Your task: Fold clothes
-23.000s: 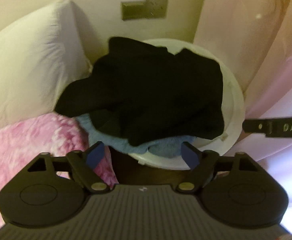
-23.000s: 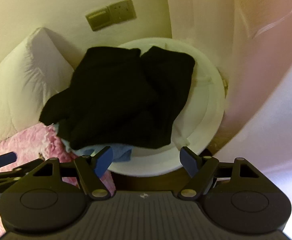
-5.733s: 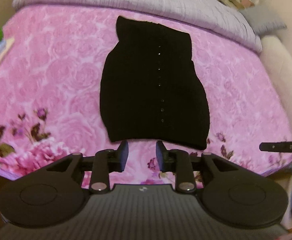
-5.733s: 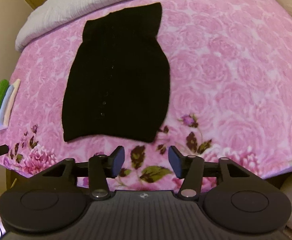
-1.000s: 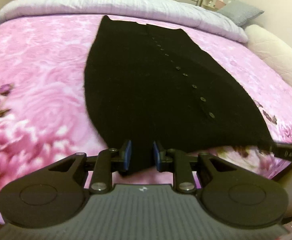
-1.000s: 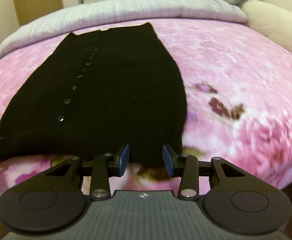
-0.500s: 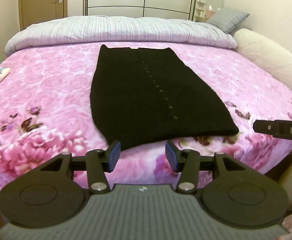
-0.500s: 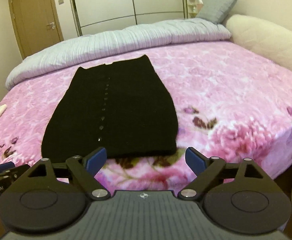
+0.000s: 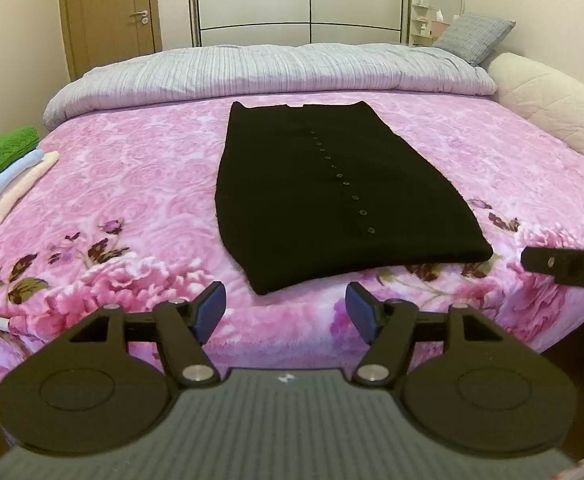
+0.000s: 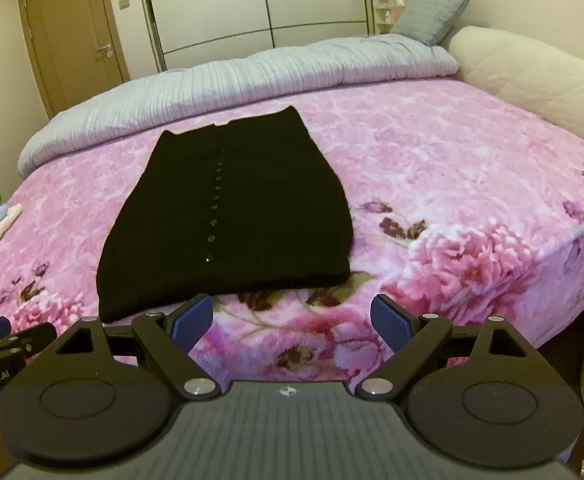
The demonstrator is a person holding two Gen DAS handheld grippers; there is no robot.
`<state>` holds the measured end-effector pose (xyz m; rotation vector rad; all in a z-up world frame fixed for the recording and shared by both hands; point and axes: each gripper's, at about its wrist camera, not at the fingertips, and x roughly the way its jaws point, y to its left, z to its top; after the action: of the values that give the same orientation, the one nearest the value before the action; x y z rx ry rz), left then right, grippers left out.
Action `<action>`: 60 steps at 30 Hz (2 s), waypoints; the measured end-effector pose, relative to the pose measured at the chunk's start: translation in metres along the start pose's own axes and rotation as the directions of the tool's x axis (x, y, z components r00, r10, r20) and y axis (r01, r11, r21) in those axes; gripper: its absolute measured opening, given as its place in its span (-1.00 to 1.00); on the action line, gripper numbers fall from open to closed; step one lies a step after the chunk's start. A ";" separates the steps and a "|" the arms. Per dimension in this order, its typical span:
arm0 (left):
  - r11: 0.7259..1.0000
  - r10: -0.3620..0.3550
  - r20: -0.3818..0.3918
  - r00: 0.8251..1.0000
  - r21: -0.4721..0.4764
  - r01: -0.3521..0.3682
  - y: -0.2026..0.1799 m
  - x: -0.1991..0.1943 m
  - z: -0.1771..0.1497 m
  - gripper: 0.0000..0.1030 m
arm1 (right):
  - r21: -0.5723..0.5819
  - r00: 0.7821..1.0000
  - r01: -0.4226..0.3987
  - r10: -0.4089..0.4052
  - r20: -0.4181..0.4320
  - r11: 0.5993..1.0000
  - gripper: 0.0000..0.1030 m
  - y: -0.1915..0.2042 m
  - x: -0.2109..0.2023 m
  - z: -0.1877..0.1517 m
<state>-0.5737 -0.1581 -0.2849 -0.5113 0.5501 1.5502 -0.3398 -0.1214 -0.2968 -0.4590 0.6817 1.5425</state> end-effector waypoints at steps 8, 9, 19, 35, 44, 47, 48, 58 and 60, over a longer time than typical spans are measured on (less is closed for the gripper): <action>1.000 0.009 -0.023 1.000 -0.012 -0.010 0.004 0.008 -0.008 0.22 | -0.011 0.999 0.010 -0.011 -0.040 1.000 0.72 0.001 0.013 -0.013; 1.000 0.011 -0.026 1.000 -0.013 -0.011 0.004 0.009 -0.009 0.23 | -0.011 0.999 0.011 -0.012 -0.042 1.000 0.72 0.001 0.014 -0.014; 0.999 0.020 -0.011 1.000 -0.025 -0.020 0.010 0.001 -0.009 0.25 | -0.018 0.999 0.015 -0.015 -0.030 1.000 0.72 0.000 0.009 -0.012; 0.991 -0.087 0.045 0.995 -0.099 0.091 0.067 0.012 0.005 0.29 | 0.148 0.993 -0.109 0.100 0.067 0.983 0.71 -0.035 0.007 0.006; 0.981 -0.185 -0.056 0.981 0.044 0.187 0.074 0.083 0.010 0.10 | 0.084 0.992 -0.128 0.129 0.000 0.988 0.28 -0.092 0.068 0.008; 0.958 -0.275 -0.081 0.958 -0.111 0.265 0.086 0.110 0.015 0.09 | 0.203 0.967 -0.237 0.250 -0.042 0.950 0.18 -0.114 0.093 0.014; 0.941 -0.305 -0.088 0.948 -0.181 0.286 0.092 0.120 0.016 0.09 | 0.253 0.955 -0.274 0.294 -0.046 0.928 0.16 -0.120 0.101 0.017; 0.821 -0.357 -0.171 0.918 -0.526 0.222 0.123 0.212 0.019 -0.03 | 0.568 0.832 -0.298 0.500 -0.239 0.767 -0.14 -0.149 0.212 0.046; 0.804 -0.376 -0.159 0.913 -0.546 0.236 0.124 0.221 0.021 -0.01 | 0.575 0.814 -0.307 0.522 -0.254 0.759 -0.15 -0.146 0.224 0.048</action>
<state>-0.7083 0.0232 -0.4015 -1.1777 0.2146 1.3082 -0.2117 0.0778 -0.4302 -0.2138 1.5713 1.6114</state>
